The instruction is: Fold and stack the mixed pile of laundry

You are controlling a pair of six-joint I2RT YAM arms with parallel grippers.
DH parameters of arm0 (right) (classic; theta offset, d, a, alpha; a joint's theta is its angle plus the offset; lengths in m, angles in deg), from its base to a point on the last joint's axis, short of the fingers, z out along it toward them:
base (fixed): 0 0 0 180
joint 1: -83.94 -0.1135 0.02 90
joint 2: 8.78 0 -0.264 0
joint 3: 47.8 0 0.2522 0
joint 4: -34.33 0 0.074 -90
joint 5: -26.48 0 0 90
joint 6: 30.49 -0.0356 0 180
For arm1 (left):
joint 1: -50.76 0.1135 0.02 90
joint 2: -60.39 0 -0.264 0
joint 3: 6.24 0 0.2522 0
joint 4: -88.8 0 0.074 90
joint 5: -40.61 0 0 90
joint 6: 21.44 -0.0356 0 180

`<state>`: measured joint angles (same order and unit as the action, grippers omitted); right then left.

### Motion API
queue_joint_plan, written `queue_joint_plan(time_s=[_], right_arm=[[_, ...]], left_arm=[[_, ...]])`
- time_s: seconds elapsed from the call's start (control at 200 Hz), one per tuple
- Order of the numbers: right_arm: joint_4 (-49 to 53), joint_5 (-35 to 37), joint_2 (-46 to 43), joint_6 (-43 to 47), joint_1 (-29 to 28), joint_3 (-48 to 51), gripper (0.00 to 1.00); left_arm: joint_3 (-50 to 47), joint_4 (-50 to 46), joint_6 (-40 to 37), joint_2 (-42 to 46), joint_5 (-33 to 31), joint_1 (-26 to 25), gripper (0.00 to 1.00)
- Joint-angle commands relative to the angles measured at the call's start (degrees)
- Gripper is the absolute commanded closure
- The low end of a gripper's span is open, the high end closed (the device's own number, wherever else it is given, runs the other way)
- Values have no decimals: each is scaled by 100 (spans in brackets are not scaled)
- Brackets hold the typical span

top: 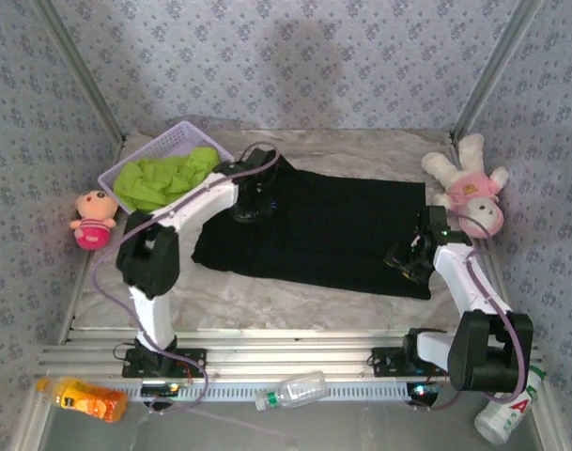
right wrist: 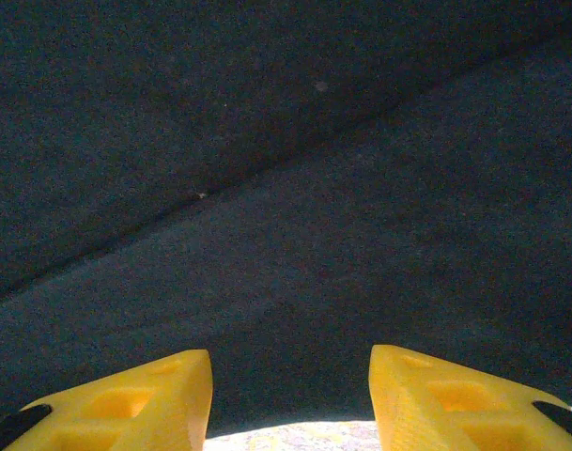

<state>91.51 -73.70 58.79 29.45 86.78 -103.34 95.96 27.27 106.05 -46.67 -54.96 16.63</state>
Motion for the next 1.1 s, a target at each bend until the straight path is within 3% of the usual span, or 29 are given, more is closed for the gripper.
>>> queue_joint_plan(time_s=[0.0, 0.075, 0.17, 0.345, 0.465, 0.585, 0.675, 0.829, 1.094], right_arm=[[-85, -55, -52, -209, -84, 56, 50], [-82, -40, -25, -233, -98, 21, 50], [24, 32, -11, -228, -112, -78, 51], [237, 100, -118, -162, -123, -155, 51], [350, 96, -252, -140, -117, -125, 50], [352, 44, -366, -175, -109, 18, 50], [255, 82, -402, -183, -112, 90, 51], [112, 88, -368, -261, -116, 204, 50], [-205, -196, -51, -467, 59, 491, 44]], left_arm=[[-804, 640, 122, 428, 216, 59, 87], [-1038, 1034, 225, 351, 564, 95, 95], [-746, 1251, 175, -147, 773, 88, 95], [1257, 691, -172, -1689, 913, 92, 94], [2810, -93, -379, -2293, 875, 68, 84], [3044, -626, -746, -2121, 312, 97, 64], [2389, -768, -925, -1534, 27, 184, 55], [-186, -185, -766, 305, 74, 457, 36], [-2847, 354, -174, 2590, 330, 1294, 29]])
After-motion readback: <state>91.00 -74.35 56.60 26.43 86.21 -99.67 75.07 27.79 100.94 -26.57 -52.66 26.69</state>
